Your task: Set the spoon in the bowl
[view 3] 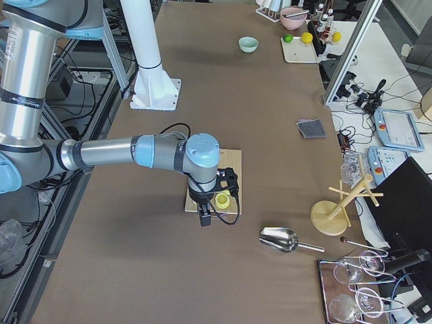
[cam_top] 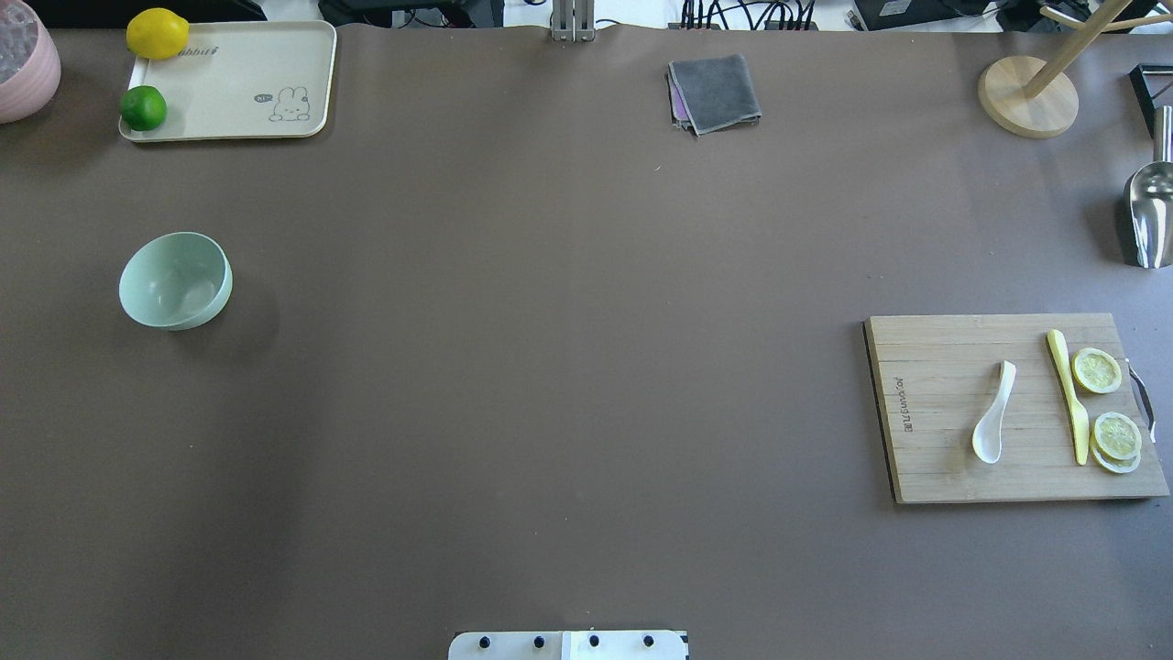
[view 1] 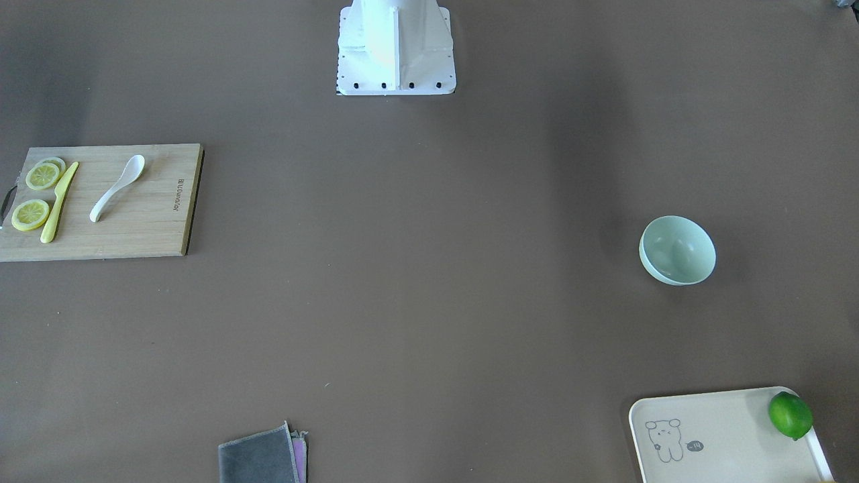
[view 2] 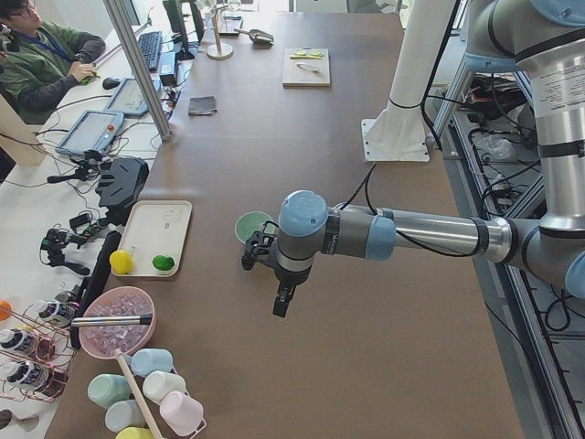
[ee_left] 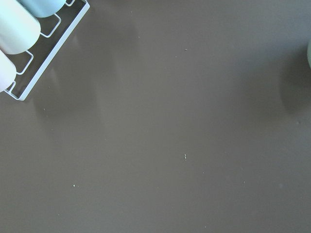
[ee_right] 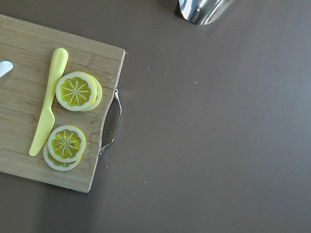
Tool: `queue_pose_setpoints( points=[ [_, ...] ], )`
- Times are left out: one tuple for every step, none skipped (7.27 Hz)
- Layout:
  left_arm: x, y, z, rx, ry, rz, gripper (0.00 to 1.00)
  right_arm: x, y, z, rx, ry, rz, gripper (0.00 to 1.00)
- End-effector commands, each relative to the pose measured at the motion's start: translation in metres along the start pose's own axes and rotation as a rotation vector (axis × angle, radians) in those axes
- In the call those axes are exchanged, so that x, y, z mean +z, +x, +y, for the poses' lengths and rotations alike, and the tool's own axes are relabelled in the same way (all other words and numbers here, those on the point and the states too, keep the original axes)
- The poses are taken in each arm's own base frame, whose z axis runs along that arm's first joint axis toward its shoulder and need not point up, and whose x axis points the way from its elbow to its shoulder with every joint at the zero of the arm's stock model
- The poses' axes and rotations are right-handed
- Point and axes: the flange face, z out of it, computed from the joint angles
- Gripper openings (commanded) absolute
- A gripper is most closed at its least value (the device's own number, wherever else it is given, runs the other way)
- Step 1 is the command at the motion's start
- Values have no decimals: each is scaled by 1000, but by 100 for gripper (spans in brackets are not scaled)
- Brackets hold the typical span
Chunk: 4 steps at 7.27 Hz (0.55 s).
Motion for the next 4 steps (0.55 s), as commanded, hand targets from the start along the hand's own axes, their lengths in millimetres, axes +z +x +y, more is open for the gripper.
queue_pose_setpoints(
  points=[
    [-13, 8, -20, 27, 37, -4, 99, -14, -7, -13, -62, 80, 30, 100],
    [-22, 14, -35, 46, 62, -7, 99, -18, -8, -20, -75, 137, 50, 100],
    [-30, 19, -54, 69, 84, -10, 99, -30, -16, -28, -116, 215, 74, 100],
    [-42, 26, -79, 121, 141, -21, 99, -36, -21, -33, -60, 268, 72, 100]
  ],
)
